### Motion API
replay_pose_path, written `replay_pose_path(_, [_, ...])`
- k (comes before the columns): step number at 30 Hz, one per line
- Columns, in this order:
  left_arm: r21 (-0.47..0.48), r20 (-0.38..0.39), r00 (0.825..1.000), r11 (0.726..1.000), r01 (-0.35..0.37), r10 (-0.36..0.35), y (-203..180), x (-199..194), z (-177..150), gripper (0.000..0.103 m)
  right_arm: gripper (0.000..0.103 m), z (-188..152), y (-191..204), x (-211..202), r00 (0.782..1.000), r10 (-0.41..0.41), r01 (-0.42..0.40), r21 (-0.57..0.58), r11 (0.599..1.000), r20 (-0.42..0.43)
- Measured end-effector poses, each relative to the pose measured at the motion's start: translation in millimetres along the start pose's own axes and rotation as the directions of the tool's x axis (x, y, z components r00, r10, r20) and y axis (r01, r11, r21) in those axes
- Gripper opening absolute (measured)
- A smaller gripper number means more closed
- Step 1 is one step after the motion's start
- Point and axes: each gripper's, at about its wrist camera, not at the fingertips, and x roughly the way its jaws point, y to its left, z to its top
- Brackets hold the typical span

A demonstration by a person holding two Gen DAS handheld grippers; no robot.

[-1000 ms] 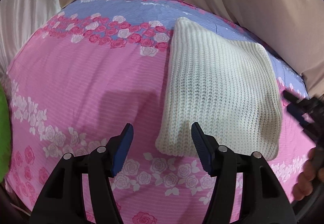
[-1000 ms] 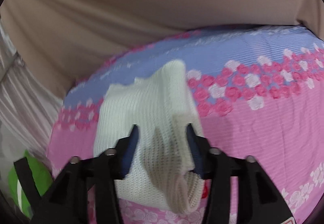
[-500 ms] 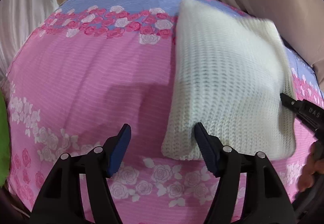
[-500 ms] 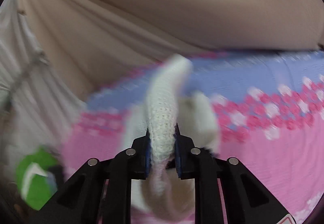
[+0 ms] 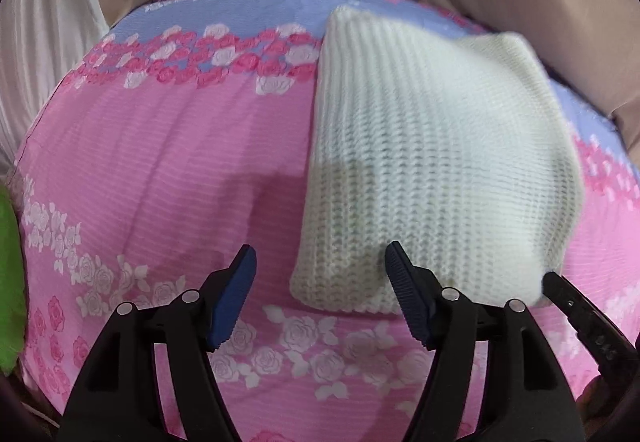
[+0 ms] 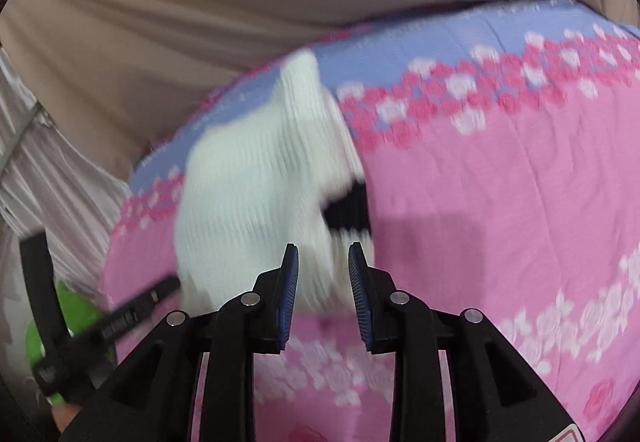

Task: Fold small clothes
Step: 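Release the sweater and pull both grippers back from the folded stack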

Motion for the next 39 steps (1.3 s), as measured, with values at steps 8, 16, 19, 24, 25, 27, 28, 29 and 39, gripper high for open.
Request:
replay_pose_path(8, [0.018, 0.083, 0.996, 0.999, -0.03, 0.028, 2, -20, 5, 0.064, 0.01, 2, -10, 20, 0.998, -0.062, 0.061, -0.03, 0.998, -0.024])
replay_pose_path(16, [0.046, 0.06, 0.998, 0.999, -0.023, 0.02, 2, -25, 8, 0.064, 0.009, -5, 3, 46, 0.981, -0.179, 0.166, -0.159, 0.973, -0.069])
replay_pose_path(19, [0.034, 0.08, 0.997, 0.999, 0.013, -0.016, 1, -47, 4, 0.064, 0.01, -4, 16, 19, 0.983, -0.179, 0.172, -0.15, 0.974, -0.034])
replay_pose_path(24, [0.059, 0.137, 0.989, 0.997, 0.048, -0.055, -9, -85, -11, 0.066, 0.012, -26, 30, -27, 0.987, -0.161, 0.163, -0.12, 0.979, 0.026])
replay_pose_path(25, [0.065, 0.147, 0.987, 0.997, 0.051, -0.06, -11, -92, -15, 0.067, 0.012, -32, 34, -36, 0.986, -0.163, 0.167, -0.122, 0.978, 0.037])
replay_pose_path(27, [0.081, 0.176, 0.982, 0.995, 0.058, -0.072, -16, -105, -25, 0.073, 0.014, -42, 39, -50, 0.984, -0.169, 0.175, -0.129, 0.976, 0.056])
replay_pose_path(28, [0.088, 0.191, 0.979, 0.994, 0.06, -0.076, -17, -111, -30, 0.075, 0.015, -48, 41, -57, 0.982, -0.177, 0.185, -0.137, 0.973, 0.069])
replay_pose_path(29, [0.095, 0.209, 0.975, 0.994, 0.057, -0.076, -18, -116, -35, 0.082, 0.018, -55, 43, -65, 0.978, -0.19, 0.2, -0.142, 0.969, 0.083])
replay_pose_path(39, [0.112, 0.269, 0.962, 0.993, 0.023, -0.052, -24, -132, -99, 0.091, 0.063, -115, 55, -111, 0.925, -0.298, 0.333, -0.123, 0.935, 0.235])
